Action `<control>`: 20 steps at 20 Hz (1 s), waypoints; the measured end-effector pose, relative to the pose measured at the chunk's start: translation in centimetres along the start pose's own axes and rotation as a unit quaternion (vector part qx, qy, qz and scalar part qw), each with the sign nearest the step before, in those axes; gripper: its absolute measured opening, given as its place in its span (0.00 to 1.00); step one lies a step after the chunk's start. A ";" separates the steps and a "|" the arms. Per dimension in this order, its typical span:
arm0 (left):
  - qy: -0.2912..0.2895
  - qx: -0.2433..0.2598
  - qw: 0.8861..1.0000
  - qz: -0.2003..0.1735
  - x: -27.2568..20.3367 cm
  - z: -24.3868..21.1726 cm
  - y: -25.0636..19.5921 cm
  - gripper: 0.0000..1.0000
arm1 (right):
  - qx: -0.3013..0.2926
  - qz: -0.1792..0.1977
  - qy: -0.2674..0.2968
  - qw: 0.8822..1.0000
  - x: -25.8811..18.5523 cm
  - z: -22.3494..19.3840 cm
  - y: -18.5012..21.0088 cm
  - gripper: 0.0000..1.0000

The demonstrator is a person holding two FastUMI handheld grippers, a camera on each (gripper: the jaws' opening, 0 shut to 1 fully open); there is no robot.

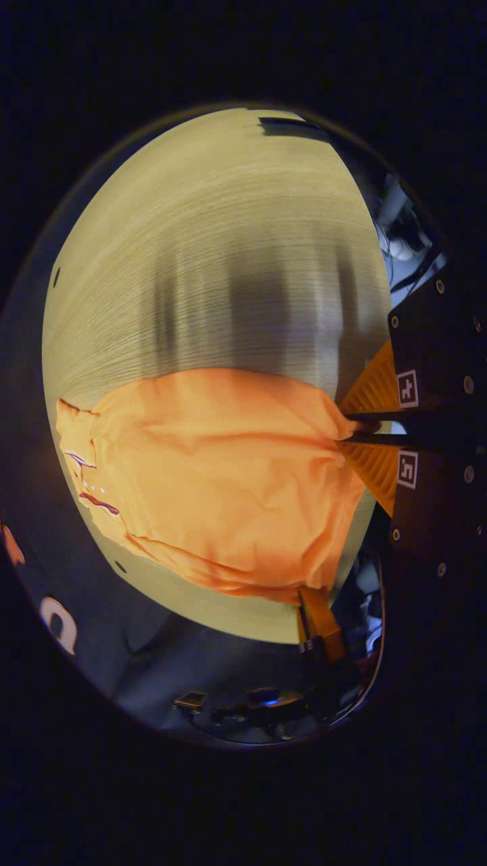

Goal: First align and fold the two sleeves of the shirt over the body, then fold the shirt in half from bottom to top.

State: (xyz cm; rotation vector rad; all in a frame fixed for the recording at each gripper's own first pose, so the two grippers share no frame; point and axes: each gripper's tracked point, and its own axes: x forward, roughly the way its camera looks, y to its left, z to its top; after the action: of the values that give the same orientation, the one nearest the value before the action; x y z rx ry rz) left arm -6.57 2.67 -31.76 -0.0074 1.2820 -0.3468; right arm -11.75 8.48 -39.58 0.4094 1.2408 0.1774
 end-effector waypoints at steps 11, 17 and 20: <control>-0.078 -0.036 0.996 -0.038 -3.8 9.9 1.0 0.01 | -0.018 0.035 -0.117 0.992 -3.1 10.2 2.4 0.08; -0.108 -0.035 0.992 -0.059 -4.5 15.3 2.0 0.02 | -0.018 0.043 -0.136 0.990 -2.8 13.7 4.1 0.08; -0.135 -0.027 0.989 -0.056 -5.0 17.9 2.8 0.01 | -0.023 0.039 -0.157 0.987 -2.6 15.3 4.6 0.08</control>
State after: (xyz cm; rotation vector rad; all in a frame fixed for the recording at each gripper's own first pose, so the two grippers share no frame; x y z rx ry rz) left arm 9.73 3.25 -22.41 -0.1680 1.0250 -0.3944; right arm 2.24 8.65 -31.39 0.4281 0.9103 0.2005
